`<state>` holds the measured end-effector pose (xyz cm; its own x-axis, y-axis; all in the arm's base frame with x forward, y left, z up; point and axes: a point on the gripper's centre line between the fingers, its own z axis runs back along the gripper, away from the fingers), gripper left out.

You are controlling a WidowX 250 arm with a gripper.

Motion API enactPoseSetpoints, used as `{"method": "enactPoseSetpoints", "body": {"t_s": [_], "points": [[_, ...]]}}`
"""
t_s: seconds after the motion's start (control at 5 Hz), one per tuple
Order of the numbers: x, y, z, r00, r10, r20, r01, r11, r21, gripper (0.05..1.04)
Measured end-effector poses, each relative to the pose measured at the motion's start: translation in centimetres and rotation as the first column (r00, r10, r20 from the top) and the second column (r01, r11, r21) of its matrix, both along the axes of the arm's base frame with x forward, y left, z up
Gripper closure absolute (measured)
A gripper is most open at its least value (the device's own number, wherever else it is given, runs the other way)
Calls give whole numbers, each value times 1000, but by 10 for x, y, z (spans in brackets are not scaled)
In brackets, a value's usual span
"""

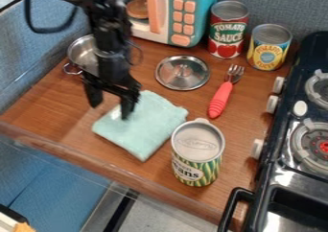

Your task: Move the cloth to left side on the table

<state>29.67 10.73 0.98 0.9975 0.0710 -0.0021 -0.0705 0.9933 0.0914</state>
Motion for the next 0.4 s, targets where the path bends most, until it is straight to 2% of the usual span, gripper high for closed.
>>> {"method": "enactPoseSetpoints", "body": {"t_s": [0.4], "points": [[-4, 57, -4, 990, 143, -12, -143, 990, 10, 83]]}}
